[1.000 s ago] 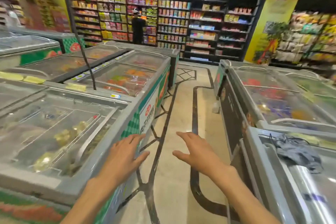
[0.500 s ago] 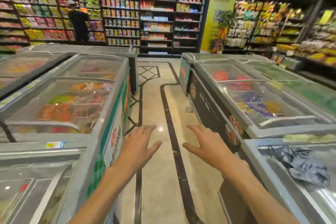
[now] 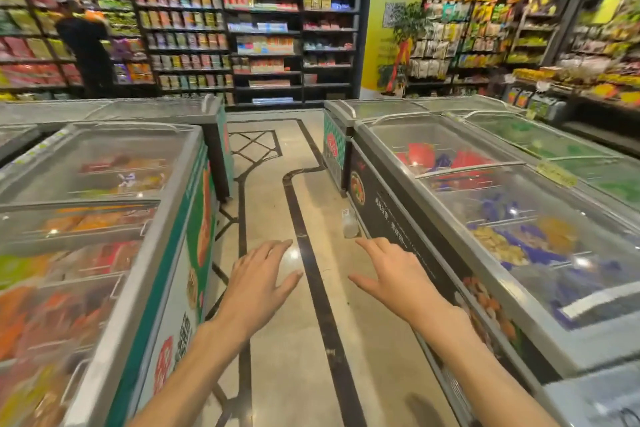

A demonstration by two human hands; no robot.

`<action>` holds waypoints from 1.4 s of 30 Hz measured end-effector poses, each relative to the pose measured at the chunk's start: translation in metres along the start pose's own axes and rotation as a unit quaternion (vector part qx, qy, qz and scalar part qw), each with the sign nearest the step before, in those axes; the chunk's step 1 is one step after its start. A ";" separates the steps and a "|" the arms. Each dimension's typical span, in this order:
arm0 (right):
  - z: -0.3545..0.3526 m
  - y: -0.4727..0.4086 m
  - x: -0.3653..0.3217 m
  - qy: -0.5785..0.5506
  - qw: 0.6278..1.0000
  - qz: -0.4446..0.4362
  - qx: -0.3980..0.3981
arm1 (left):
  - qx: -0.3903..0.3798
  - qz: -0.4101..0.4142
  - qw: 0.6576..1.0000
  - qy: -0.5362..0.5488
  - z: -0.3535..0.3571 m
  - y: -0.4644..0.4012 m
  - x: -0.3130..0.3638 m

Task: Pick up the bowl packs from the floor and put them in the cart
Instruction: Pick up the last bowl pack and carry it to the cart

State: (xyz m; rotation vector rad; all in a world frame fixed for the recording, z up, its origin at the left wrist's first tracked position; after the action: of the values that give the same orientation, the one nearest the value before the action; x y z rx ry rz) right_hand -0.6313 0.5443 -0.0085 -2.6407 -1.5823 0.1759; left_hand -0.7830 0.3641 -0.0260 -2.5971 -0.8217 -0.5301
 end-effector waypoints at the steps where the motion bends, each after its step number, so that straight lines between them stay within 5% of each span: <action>1: 0.001 -0.029 0.005 0.003 1.000 -0.001 -0.001 | 0.001 -0.002 1.000 0.001 0.001 -0.026 -0.009; 22: 0.093 -0.624 0.158 -0.019 0.998 0.047 -0.046 | -0.041 -0.011 0.998 0.044 0.117 -0.637 -0.198; 42: 0.296 -1.112 0.341 -0.061 0.978 0.133 -0.145 | -0.115 -0.064 0.990 0.043 0.308 -1.098 -0.390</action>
State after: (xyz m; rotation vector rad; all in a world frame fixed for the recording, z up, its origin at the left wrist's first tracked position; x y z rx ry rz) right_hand -1.4824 1.3675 -0.2047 -3.1229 -1.3699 0.1297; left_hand -1.6688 1.1577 -0.2195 -2.7159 -0.9522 -0.8127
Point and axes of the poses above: each hand's wrist, its own y-axis away from the middle knuckle, its own z-axis out of the palm, x = y × z, the point moved 6 cm from there along -y, towards the middle knuckle, and after that the axes turned 7 degrees about y, right-handed, at the moved point
